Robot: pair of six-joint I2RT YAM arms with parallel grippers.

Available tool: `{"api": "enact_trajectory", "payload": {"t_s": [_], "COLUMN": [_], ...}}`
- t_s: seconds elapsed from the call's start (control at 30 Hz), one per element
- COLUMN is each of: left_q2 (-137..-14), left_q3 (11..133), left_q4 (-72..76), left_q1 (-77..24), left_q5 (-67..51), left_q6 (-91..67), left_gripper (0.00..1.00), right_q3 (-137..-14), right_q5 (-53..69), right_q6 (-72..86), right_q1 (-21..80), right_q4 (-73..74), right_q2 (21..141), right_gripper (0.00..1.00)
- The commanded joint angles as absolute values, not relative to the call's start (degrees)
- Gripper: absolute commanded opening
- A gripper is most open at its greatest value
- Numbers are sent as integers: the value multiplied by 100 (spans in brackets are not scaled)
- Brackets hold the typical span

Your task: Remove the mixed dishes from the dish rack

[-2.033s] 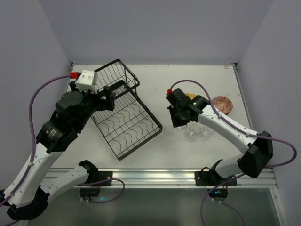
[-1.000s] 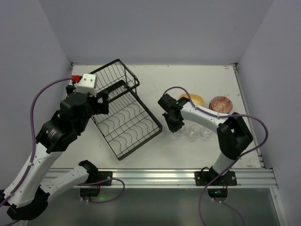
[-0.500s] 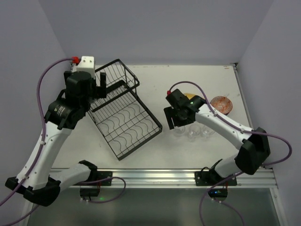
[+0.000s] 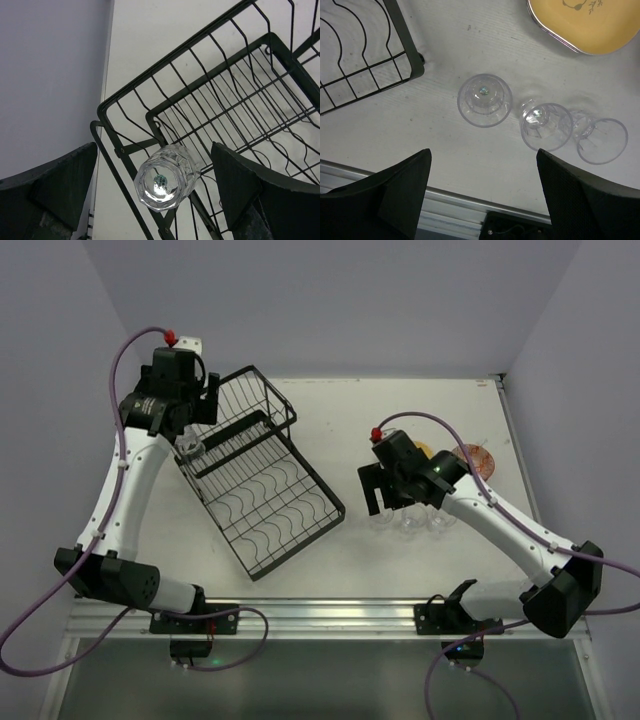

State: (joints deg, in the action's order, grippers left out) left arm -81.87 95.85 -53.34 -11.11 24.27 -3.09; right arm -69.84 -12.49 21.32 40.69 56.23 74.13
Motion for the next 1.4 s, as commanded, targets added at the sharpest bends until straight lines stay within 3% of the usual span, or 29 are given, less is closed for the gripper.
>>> {"api": "enact_trajectory", "payload": {"t_s": [0.0, 0.3, 1.07, 1.37], "left_q2": [-7893, -7972, -7840, -7919], "left_q3": [9458, 9186, 8938, 8912], "left_q4": [-5266, -5625, -5590, -5581], "left_q1": [-915, -773, -598, -598], "left_q5": [1447, 106, 1415, 1389], "left_q6": [631, 1222, 914, 932], "left_gripper": [100, 100, 100, 90], "right_q3": [-6987, -6970, -6864, -6829], "right_q5": [-1283, -993, -826, -800], "right_q6": [1969, 1828, 1758, 1740], "right_q1": [4043, 4052, 4368, 4395], "right_q4": [5581, 5485, 5423, 5405], "right_q2": [7172, 6926, 6847, 6873], "right_gripper": [88, 89, 89, 89]}}
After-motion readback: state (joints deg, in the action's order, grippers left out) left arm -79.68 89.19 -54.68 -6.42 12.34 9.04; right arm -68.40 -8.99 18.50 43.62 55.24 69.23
